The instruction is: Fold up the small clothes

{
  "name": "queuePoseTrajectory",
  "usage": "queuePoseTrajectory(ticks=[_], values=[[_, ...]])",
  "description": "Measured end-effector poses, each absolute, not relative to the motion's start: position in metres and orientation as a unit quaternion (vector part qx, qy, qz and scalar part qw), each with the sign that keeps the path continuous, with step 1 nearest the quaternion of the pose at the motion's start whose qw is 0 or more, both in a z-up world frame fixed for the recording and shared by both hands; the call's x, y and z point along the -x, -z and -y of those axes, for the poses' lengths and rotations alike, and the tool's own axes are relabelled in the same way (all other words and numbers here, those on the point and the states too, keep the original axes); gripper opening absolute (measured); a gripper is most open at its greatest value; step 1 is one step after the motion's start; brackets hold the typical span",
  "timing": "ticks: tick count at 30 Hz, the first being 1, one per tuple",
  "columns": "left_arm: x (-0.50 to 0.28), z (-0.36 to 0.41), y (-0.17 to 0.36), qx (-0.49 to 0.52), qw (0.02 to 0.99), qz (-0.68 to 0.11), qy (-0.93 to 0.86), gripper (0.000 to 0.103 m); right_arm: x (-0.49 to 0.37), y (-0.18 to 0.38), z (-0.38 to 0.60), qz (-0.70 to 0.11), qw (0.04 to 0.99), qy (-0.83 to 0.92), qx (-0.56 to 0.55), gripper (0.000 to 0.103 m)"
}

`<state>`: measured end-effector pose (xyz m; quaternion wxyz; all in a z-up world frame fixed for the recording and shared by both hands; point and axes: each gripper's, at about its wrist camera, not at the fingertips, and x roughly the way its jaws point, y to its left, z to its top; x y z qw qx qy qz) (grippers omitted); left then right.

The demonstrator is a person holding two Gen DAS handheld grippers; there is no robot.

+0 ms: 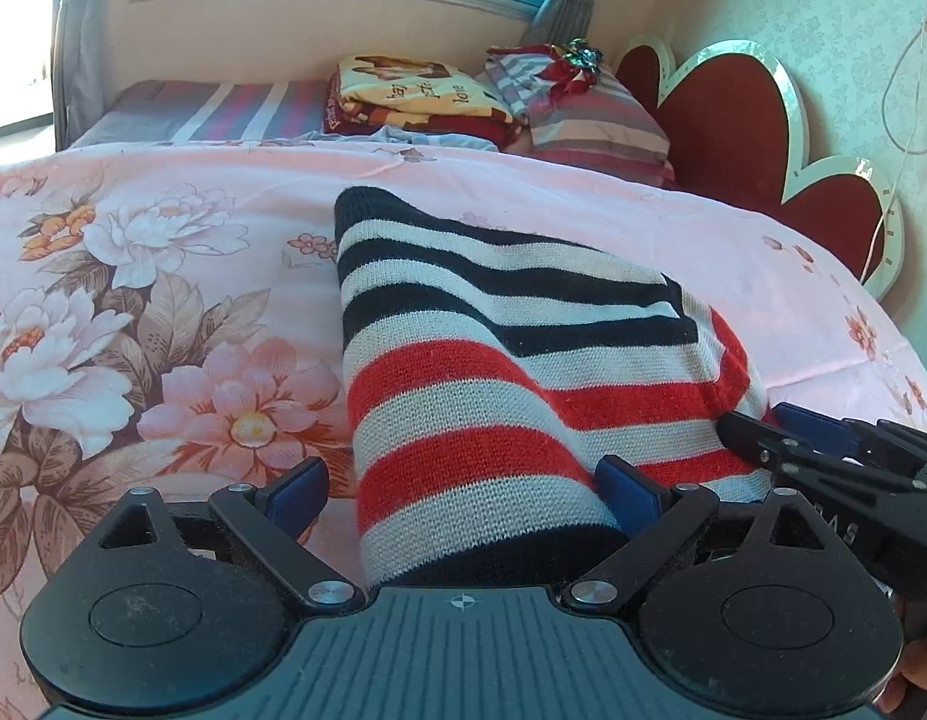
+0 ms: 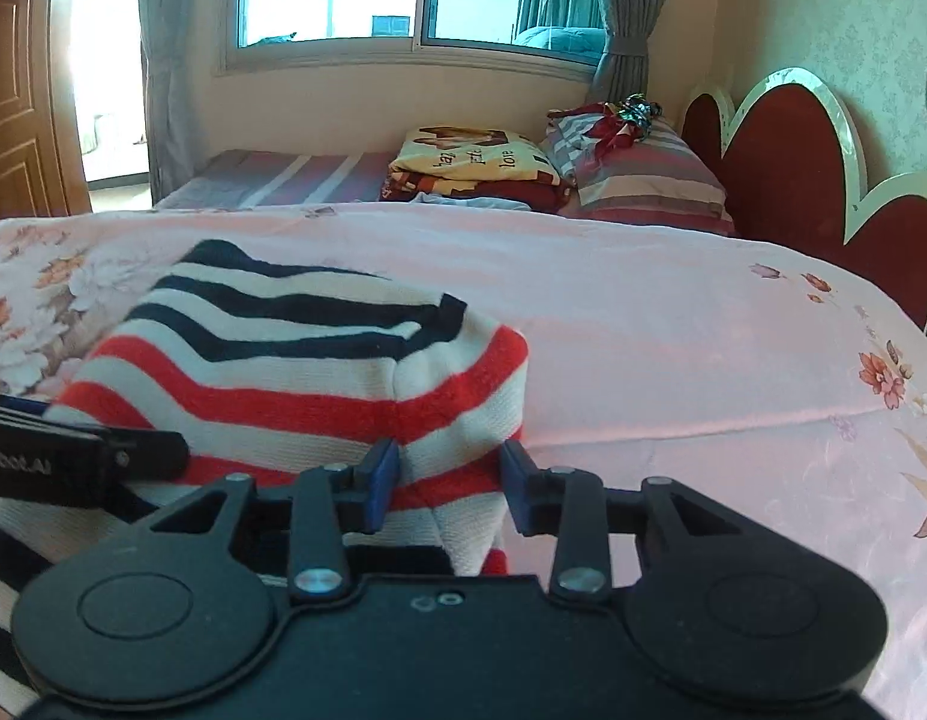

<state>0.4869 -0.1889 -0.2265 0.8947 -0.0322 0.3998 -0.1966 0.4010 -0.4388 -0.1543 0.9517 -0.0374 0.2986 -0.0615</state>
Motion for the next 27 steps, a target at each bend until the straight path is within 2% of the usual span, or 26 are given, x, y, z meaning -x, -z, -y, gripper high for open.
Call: queuePoseTrajectory(ticks=[5,7,13,17,21,23,27], values=[[-0.482,0.190,0.222,0.033,0.894,-0.405,0.186,0.096,-0.397,0.152,0.447,-0.307,0.949,0.064,-0.007,0.044],[-0.472,0.188,0.215,0.032,0.895,-0.400,0.196,0.096,-0.386,0.143,0.444,-0.302,0.951,0.059,-0.012,0.040],[-0.434,0.182,0.212,0.022,0.892,-0.389,0.231,0.096,-0.335,0.130,0.435,-0.278,0.960,0.029,0.002,0.038],[-0.429,0.173,0.231,0.058,0.884,-0.404,0.228,0.096,-0.317,0.150,0.426,-0.296,0.953,0.036,0.052,0.034],[-0.426,0.176,0.228,0.051,0.884,-0.406,0.226,0.096,-0.316,0.157,0.431,-0.299,0.953,0.044,0.034,0.039],[-0.421,0.172,0.223,0.065,0.880,-0.411,0.231,0.096,-0.309,0.147,0.428,-0.292,0.955,0.041,0.030,0.034],[-0.409,0.164,0.233,0.060,0.875,-0.418,0.238,0.096,-0.290,0.148,0.422,-0.294,0.954,0.033,0.044,0.034]])
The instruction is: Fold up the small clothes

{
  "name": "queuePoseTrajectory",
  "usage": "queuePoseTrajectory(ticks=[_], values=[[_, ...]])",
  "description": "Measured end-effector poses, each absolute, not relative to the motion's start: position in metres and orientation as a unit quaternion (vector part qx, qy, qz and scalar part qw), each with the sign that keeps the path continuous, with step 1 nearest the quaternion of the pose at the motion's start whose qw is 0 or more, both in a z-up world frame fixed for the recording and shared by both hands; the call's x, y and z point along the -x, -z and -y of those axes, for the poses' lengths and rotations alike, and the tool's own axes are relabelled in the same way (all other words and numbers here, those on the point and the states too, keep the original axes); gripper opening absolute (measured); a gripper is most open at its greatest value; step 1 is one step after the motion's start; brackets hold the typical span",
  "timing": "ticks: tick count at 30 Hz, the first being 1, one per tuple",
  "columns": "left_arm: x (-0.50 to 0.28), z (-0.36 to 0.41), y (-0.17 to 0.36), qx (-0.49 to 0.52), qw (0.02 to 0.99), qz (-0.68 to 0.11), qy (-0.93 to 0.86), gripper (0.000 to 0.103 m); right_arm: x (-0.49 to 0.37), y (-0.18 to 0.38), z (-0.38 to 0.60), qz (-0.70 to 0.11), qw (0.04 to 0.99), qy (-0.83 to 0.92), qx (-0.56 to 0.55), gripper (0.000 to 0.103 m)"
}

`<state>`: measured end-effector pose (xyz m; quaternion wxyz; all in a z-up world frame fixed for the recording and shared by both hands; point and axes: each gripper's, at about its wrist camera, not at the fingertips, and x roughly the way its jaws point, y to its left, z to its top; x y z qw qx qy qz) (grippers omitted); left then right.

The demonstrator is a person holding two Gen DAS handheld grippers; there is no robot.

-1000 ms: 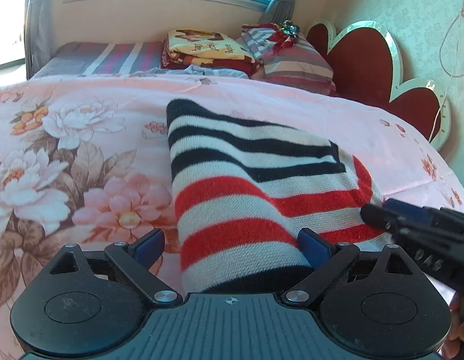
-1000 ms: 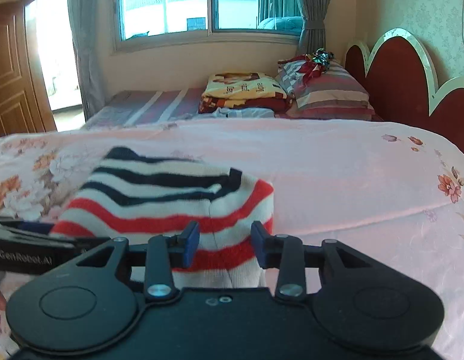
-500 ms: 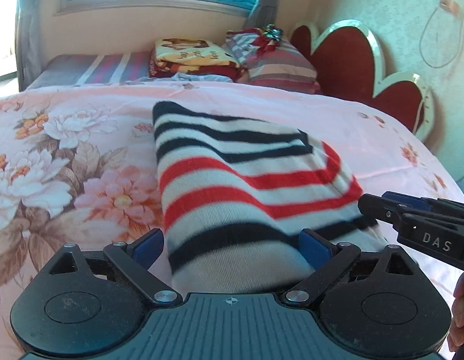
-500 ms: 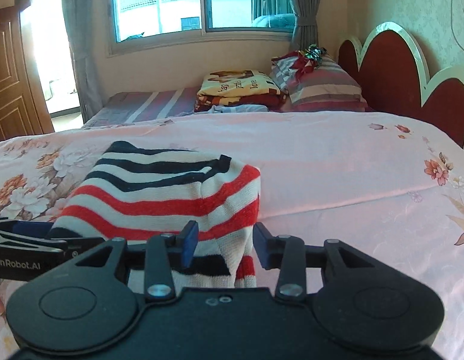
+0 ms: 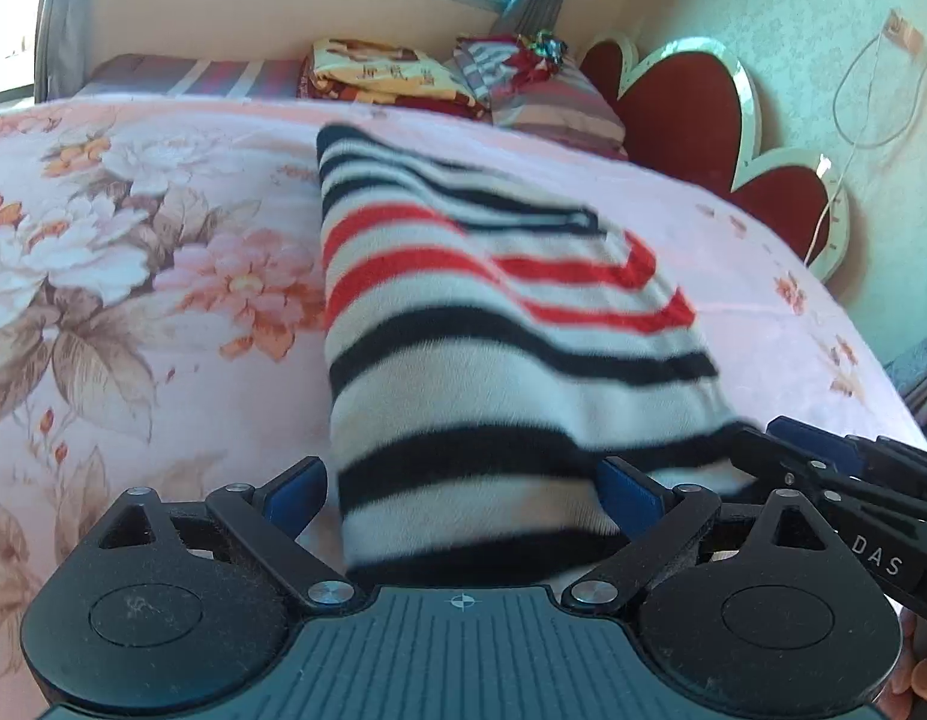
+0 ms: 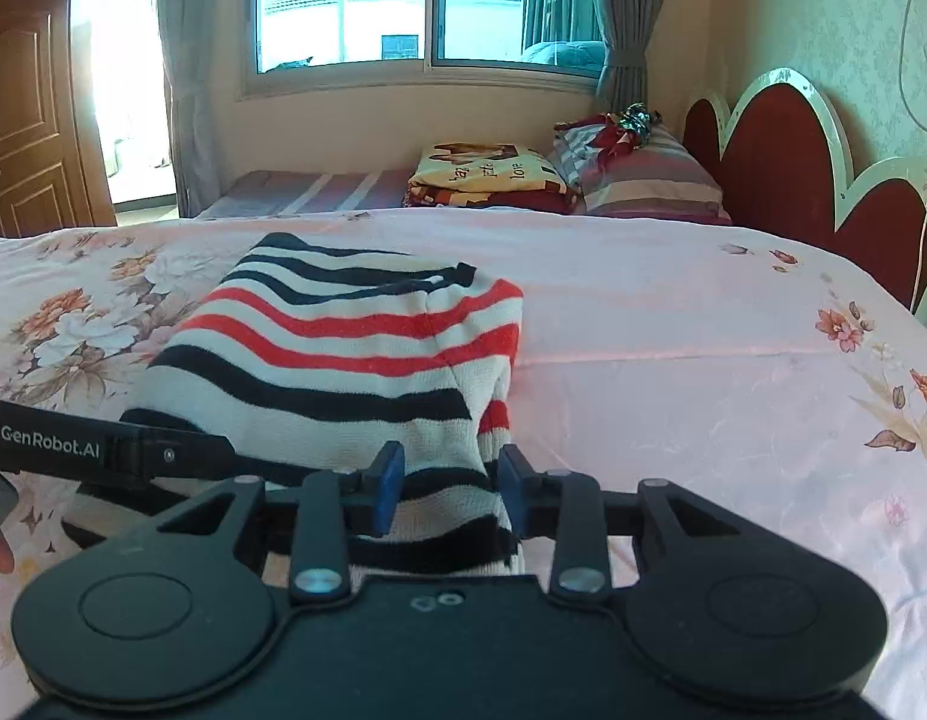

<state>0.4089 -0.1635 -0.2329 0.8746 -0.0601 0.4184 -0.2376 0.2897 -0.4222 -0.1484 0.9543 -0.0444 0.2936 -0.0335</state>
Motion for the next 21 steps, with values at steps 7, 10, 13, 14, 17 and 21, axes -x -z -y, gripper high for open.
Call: queuePoseTrajectory(ticks=[7,10,13,14,17,21], values=[[-0.405,0.167,0.237,0.045,0.878,-0.411,0.240,0.096,-0.292,0.169,0.433,-0.328,0.943,0.053,0.026,0.042],[-0.406,0.165,0.234,0.051,0.874,-0.419,0.241,0.096,-0.288,0.167,0.433,-0.335,0.941,0.052,0.025,0.047],[-0.409,0.164,0.231,0.060,0.867,-0.432,0.240,0.096,-0.285,0.162,0.440,-0.343,0.938,0.049,0.005,0.051],[-0.410,0.163,0.229,0.062,0.865,-0.436,0.240,0.096,-0.285,0.159,0.442,-0.345,0.937,0.048,-0.001,0.051],[-0.411,0.162,0.222,0.069,0.865,-0.435,0.241,0.096,-0.282,0.146,0.448,-0.333,0.942,0.041,-0.012,0.062],[-0.419,0.164,0.210,0.070,0.870,-0.421,0.246,0.096,-0.290,0.131,0.455,-0.317,0.948,0.033,-0.023,0.073]])
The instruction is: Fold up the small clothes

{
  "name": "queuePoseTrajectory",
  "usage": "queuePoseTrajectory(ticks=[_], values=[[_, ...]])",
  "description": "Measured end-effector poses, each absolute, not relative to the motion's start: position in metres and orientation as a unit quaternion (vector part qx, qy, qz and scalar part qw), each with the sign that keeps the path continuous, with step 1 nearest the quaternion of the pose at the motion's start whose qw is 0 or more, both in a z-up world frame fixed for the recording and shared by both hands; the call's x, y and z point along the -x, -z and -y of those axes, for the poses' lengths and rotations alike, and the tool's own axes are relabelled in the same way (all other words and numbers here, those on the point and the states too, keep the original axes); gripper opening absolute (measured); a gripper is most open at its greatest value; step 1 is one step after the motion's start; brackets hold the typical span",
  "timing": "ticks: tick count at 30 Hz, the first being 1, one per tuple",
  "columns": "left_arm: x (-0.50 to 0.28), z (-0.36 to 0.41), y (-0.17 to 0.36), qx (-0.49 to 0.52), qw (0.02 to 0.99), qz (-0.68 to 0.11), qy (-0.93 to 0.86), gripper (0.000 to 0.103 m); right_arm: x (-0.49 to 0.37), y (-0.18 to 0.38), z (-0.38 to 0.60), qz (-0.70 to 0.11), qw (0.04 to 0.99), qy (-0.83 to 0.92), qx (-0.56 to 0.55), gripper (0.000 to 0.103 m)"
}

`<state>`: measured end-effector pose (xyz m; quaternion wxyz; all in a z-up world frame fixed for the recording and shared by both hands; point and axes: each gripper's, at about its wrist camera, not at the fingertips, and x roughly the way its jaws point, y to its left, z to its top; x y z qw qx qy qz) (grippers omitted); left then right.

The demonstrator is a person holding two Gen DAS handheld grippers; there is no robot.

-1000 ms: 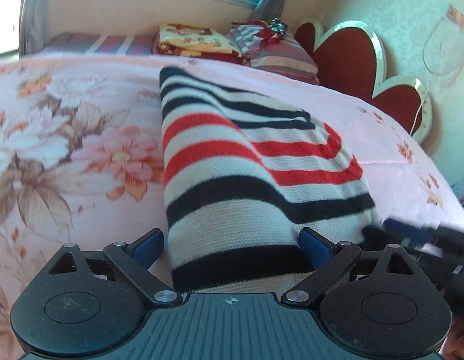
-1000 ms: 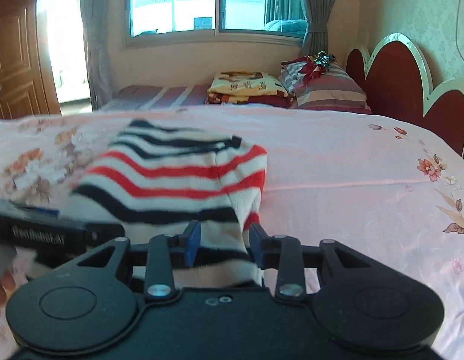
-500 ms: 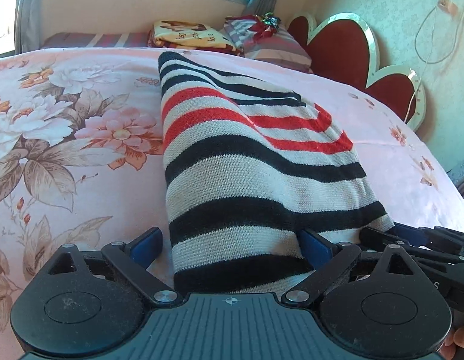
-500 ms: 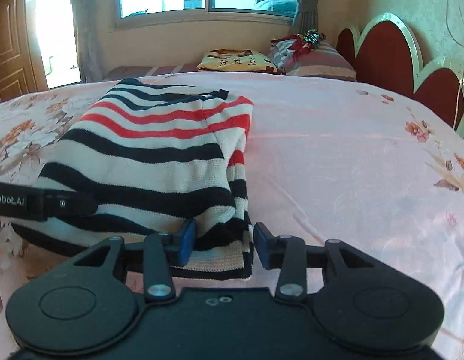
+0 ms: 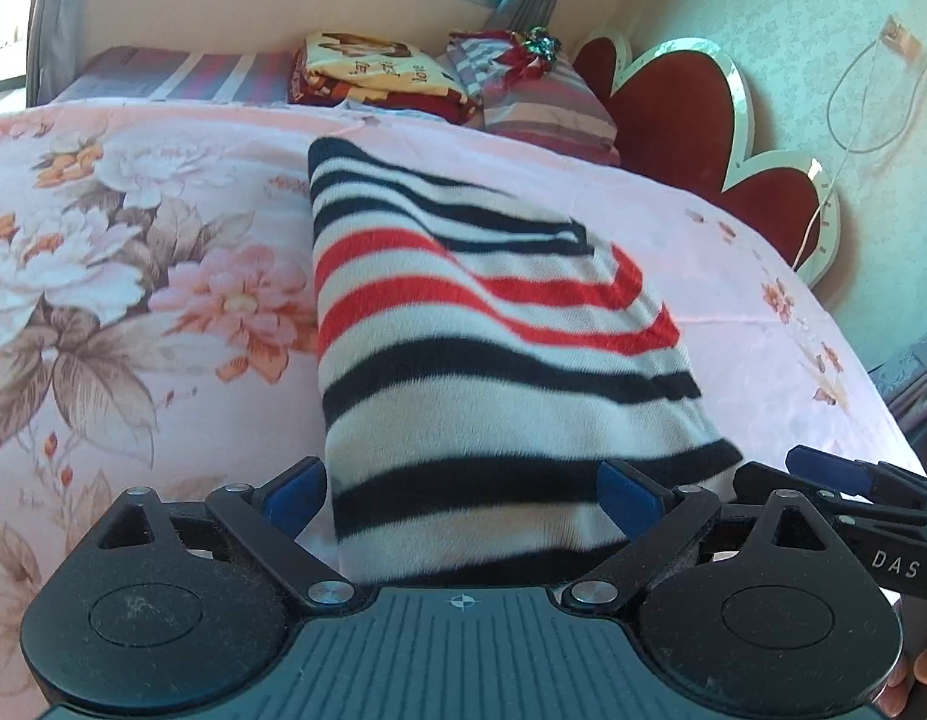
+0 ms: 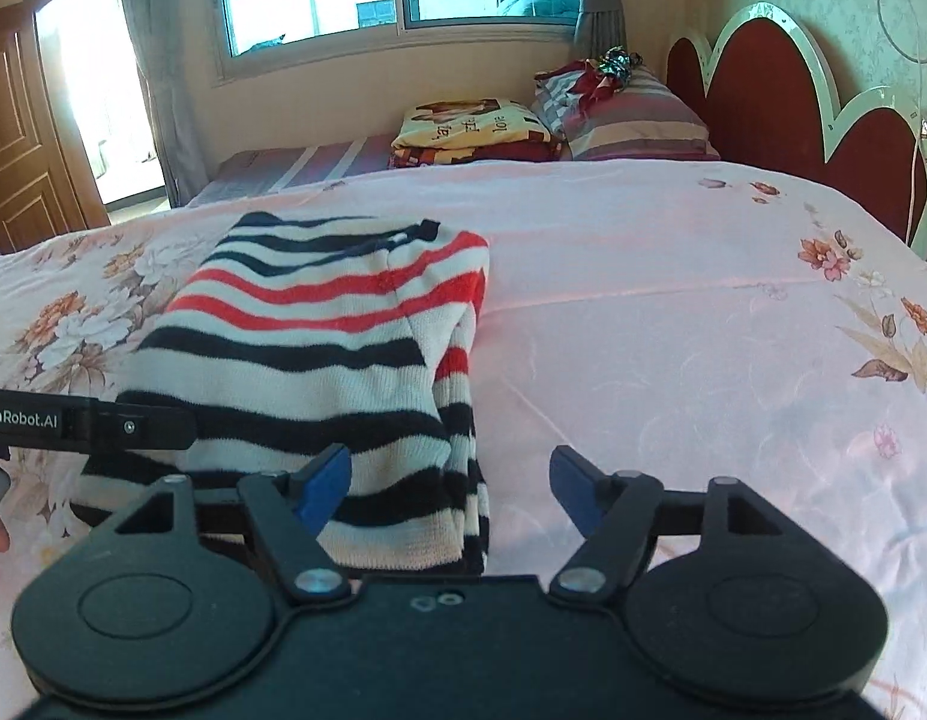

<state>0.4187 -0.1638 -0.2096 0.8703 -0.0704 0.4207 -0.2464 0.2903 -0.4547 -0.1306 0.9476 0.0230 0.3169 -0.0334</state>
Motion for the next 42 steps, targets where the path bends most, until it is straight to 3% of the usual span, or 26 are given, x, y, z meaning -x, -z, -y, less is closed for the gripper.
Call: queuePoseTrajectory(ticks=[11,17,18,21,24,26,28,30,32,34,36,42], values=[[-0.459,0.173,0.226,0.098,0.855,-0.447,0.245,0.096,-0.355,0.137,0.480,-0.352,0.932,-0.007,-0.082,0.079],[-0.470,0.177,0.239,0.118,0.845,-0.448,0.266,0.098,-0.387,0.160,0.509,-0.384,0.903,-0.053,-0.185,0.078],[-0.471,0.179,0.239,0.118,0.845,-0.448,0.268,0.098,-0.390,0.163,0.512,-0.385,0.899,-0.061,-0.200,0.076],[-0.473,0.179,0.239,0.130,0.841,-0.447,0.274,0.098,-0.396,0.168,0.508,-0.389,0.888,-0.094,-0.226,0.053],[-0.472,0.173,0.236,0.159,0.837,-0.448,0.272,0.086,-0.394,0.164,0.506,-0.393,0.885,-0.102,-0.228,0.046],[-0.472,0.172,0.238,0.160,0.835,-0.448,0.276,0.086,-0.393,0.164,0.508,-0.396,0.885,-0.107,-0.220,0.045],[-0.474,0.174,0.242,0.156,0.835,-0.448,0.278,0.085,-0.397,0.169,0.509,-0.395,0.881,-0.108,-0.236,0.057],[-0.475,0.180,0.242,0.149,0.839,-0.445,0.275,0.085,-0.402,0.169,0.503,-0.391,0.885,-0.108,-0.229,0.063],[-0.473,0.180,0.240,0.150,0.841,-0.444,0.270,0.081,-0.401,0.165,0.494,-0.394,0.891,-0.098,-0.206,0.059],[-0.471,0.175,0.237,0.156,0.842,-0.441,0.269,0.067,-0.396,0.160,0.492,-0.389,0.893,-0.096,-0.206,0.042],[-0.467,0.170,0.230,0.153,0.845,-0.431,0.276,0.063,-0.389,0.153,0.488,-0.377,0.899,-0.098,-0.200,0.037],[-0.454,0.155,0.201,0.139,0.857,-0.403,0.288,0.061,-0.369,0.129,0.467,-0.350,0.907,-0.125,-0.200,0.035]])
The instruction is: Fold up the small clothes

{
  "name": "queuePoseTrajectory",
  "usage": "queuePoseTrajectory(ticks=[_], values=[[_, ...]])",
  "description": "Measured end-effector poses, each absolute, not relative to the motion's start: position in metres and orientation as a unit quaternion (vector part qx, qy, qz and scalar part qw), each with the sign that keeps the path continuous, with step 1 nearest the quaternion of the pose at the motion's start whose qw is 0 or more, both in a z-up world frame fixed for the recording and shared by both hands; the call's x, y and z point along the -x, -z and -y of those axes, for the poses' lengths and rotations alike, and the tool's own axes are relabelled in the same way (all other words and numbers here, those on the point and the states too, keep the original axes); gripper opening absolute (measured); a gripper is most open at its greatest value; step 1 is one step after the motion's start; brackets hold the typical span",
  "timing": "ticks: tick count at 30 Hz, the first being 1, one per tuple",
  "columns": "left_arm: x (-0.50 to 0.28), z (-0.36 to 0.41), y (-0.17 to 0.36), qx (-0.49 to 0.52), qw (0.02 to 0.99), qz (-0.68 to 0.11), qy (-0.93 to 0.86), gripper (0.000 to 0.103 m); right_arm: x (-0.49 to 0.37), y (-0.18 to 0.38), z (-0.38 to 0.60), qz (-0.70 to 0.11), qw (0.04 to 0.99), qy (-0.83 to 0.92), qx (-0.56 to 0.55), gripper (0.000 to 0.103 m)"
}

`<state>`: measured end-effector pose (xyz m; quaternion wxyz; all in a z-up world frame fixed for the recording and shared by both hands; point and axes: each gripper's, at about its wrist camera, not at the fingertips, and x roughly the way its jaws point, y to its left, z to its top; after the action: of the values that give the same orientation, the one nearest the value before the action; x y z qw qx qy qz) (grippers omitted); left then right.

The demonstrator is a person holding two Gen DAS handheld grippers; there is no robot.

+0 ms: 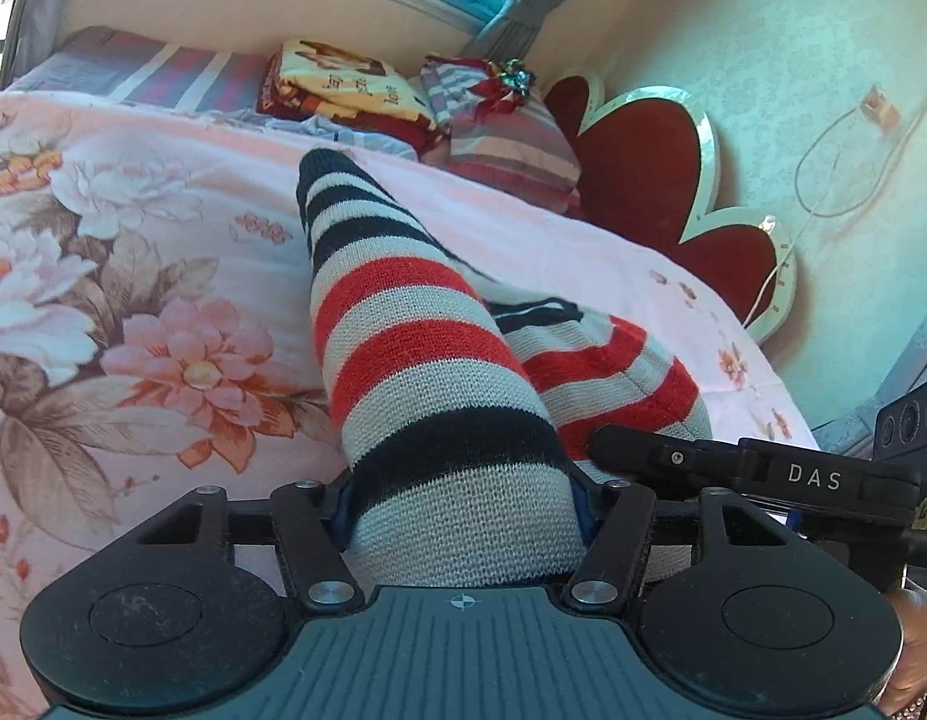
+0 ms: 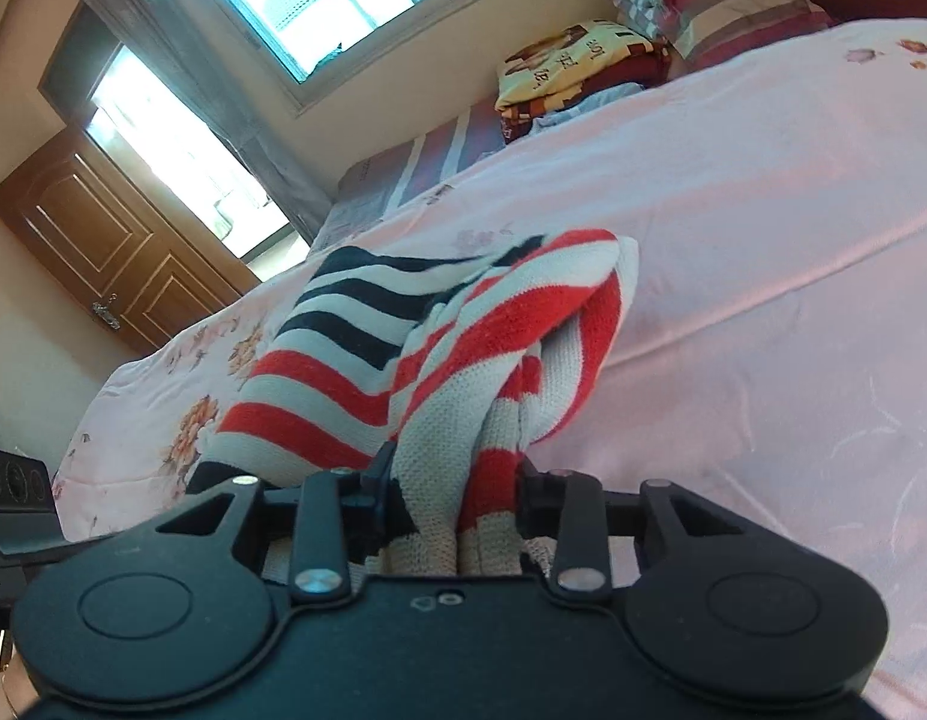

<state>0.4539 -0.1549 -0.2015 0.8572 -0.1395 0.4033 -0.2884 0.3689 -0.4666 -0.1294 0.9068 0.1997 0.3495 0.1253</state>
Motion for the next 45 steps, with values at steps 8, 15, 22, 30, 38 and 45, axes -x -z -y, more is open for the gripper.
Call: queuePoseTrajectory(ticks=[8,15,22,30,38,45], values=[[-0.441,0.069,0.169,0.125,0.880,-0.381,0.255,0.061,-0.369,0.113,0.401,-0.329,0.904,-0.179,-0.206,0.034],[-0.437,-0.050,0.162,0.118,0.897,-0.369,0.215,0.061,-0.386,0.117,0.296,-0.329,0.894,-0.221,-0.209,0.034],[-0.457,-0.181,0.176,0.120,0.901,-0.361,0.211,0.061,-0.397,0.131,0.173,-0.326,0.899,-0.215,-0.200,0.034],[-0.502,-0.285,0.212,0.120,0.905,-0.358,0.198,0.062,-0.436,0.161,0.075,-0.338,0.900,-0.201,-0.189,0.034],[-0.513,-0.318,0.260,0.116,0.912,-0.346,0.186,0.091,-0.453,0.202,0.073,-0.380,0.883,-0.160,-0.224,0.049],[-0.481,-0.339,0.223,0.119,0.926,-0.309,0.180,0.091,-0.420,0.153,0.061,-0.334,0.922,-0.124,-0.152,0.043]])
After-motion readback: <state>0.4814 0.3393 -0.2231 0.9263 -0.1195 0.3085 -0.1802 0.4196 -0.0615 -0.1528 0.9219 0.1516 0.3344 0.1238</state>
